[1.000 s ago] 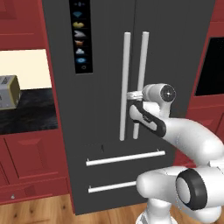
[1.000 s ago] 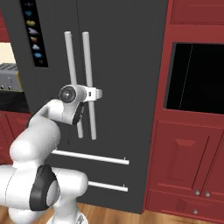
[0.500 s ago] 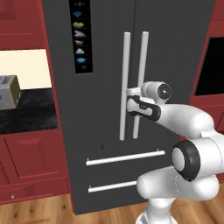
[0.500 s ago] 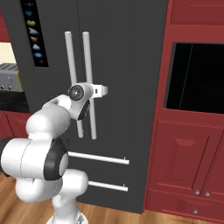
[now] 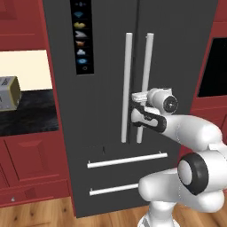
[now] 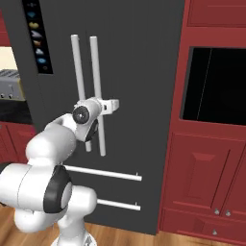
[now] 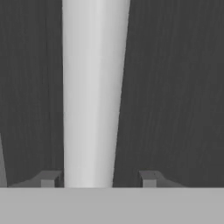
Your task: Take the lemon wedge from the fridge and place it on the plate with fish on the dining counter.
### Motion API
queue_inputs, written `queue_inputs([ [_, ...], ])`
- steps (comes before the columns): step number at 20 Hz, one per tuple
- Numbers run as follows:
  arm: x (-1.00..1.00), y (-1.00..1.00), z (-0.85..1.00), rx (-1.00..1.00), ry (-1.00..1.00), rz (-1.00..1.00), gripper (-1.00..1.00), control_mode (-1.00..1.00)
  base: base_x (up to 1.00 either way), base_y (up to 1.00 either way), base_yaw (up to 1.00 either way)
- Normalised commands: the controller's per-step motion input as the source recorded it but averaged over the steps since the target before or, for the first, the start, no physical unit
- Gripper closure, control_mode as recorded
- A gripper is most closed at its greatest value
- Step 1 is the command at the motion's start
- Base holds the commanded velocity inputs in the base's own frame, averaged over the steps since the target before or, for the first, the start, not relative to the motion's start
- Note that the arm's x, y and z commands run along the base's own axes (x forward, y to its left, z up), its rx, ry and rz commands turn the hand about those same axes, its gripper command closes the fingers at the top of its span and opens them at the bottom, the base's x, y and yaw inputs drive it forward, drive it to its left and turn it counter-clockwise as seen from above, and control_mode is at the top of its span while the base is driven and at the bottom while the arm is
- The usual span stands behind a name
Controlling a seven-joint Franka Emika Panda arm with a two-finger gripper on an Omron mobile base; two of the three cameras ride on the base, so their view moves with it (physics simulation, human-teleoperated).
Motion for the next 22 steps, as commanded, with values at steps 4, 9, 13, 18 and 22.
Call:
queue_inputs([
  [4, -1.00, -0.38, 0.33, 0.12, -0.04, -0.25, 1.00, -1.00, 0.00, 0.00, 0.00],
  [9, -1.00, -0.68, 0.46, 0.19, -0.09, -0.28, 1.00, -1.00, 0.00, 0.00, 0.00],
  [13, -1.00, -0.80, 0.55, 0.23, -0.14, -0.24, 1.00, -1.00, 0.00, 0.00, 0.00],
  [18, -1.00, -0.73, 0.62, 0.23, -0.16, -0.24, -1.00, -1.00, 0.00, 0.00, 0.00],
  [22, -1.00, -0.31, 0.59, 0.19, -0.14, -0.23, -1.00, -1.00, 0.00, 0.00, 0.00],
])
